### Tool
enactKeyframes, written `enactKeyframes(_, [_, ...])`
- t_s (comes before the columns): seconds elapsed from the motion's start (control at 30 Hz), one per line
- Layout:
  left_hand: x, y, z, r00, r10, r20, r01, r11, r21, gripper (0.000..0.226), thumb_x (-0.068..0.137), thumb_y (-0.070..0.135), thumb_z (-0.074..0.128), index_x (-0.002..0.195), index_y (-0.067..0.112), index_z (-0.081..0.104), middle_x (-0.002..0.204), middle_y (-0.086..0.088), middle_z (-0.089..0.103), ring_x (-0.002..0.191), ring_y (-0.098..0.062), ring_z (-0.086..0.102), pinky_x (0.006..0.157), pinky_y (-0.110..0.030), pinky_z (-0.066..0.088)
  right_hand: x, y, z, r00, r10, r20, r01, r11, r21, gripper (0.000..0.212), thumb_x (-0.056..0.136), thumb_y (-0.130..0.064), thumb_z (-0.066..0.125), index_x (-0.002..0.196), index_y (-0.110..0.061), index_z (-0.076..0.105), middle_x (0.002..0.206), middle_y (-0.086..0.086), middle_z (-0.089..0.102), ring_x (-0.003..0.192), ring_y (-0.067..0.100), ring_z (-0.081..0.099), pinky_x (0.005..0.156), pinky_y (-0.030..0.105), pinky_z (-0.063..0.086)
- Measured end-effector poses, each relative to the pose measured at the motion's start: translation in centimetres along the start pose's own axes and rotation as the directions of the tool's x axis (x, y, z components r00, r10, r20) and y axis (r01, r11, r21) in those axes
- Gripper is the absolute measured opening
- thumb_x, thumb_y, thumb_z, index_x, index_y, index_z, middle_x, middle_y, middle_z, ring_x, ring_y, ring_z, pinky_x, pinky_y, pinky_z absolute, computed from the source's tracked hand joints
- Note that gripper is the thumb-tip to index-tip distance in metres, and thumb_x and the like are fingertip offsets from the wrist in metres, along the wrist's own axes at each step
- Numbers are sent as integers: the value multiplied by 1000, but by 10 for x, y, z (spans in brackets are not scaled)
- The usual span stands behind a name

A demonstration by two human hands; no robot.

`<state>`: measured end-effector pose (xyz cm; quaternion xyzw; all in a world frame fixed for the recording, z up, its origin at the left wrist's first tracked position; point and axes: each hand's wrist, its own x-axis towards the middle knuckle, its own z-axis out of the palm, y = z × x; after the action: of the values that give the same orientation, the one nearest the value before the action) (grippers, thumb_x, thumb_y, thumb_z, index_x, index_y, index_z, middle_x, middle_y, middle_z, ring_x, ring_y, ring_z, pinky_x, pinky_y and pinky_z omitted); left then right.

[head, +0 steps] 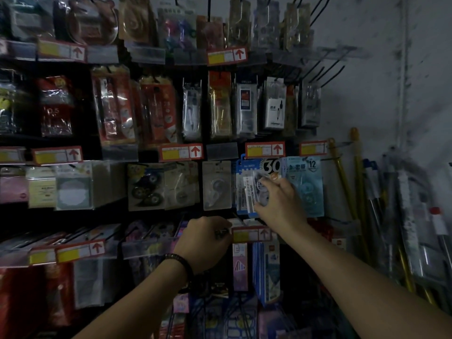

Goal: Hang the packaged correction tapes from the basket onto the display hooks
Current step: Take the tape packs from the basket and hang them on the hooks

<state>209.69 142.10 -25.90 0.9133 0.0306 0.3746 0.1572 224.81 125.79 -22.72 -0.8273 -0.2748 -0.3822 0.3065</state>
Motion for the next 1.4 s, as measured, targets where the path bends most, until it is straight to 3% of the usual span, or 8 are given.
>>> enactKeyframes(0.1, [-5,-7,3,1000,11,10,-11,1000,11,24,98,33,67,120,30,77,113,14,76,95,1,64,63,1,37,-3,1,5,1000,-7,5,7,1000,-13,75,88,-46,73,155,-30,44,138,4,45,124,23,49,90,39,58])
enactKeyframes(0.17, [-7,-12,5,1000,7,21,-7,1000,12,24,98,34,66,119,31,77,114,15,76,102,-2,69,73,0,41,-5,2,8,1000,-3,-4,3,1000,-5,75,87,-47,72,155,-32,44,137,4,48,122,23,51,87,39,59])
enactKeyframes(0.27, [-8,-18,5,999,-3,43,2,999,34,24,98,35,65,117,30,79,116,12,78,105,-7,71,85,-19,56,-2,-1,9,1000,12,4,-12,1000,-20,73,89,-43,73,155,-31,44,141,4,46,123,23,52,89,37,58])
enactKeyframes(0.6, [-45,-30,-12,999,42,20,-44,995,93,14,97,34,67,106,35,77,100,23,71,92,-1,68,75,-20,53,-8,-12,17,991,43,123,-29,993,-110,52,96,-39,63,145,-24,51,137,8,50,122,31,55,88,41,55])
enactKeyframes(0.97, [-216,-99,-1,953,-241,181,207,960,190,17,91,39,65,104,36,76,98,16,77,89,-9,73,73,-31,58,-160,-49,34,953,-240,187,208,963,173,23,95,-34,66,114,-20,67,113,1,60,110,24,58,85,40,53])
enactKeyframes(1.17, [-370,-135,37,833,-448,326,393,892,222,15,96,42,67,110,40,73,106,18,75,89,-7,71,72,-29,59,-317,-66,89,831,-314,460,191,936,294,18,94,-37,65,106,-23,66,99,-5,60,94,17,61,75,39,55])
enactKeyframes(1.27, [-445,-155,59,736,-545,402,484,839,249,18,94,55,59,110,49,67,109,19,74,85,-2,68,69,-26,57,-404,-64,126,667,-307,679,138,947,292,26,90,-42,58,103,-22,66,97,-3,60,94,21,61,77,42,56])
enactKeyframes(1.4, [-509,-173,92,609,-645,462,624,749,223,21,99,44,65,101,26,76,103,5,77,86,-15,70,72,-32,57,-497,-57,167,457,-230,859,56,972,230,26,92,-44,62,113,-29,66,109,-9,62,103,14,60,84,39,56])
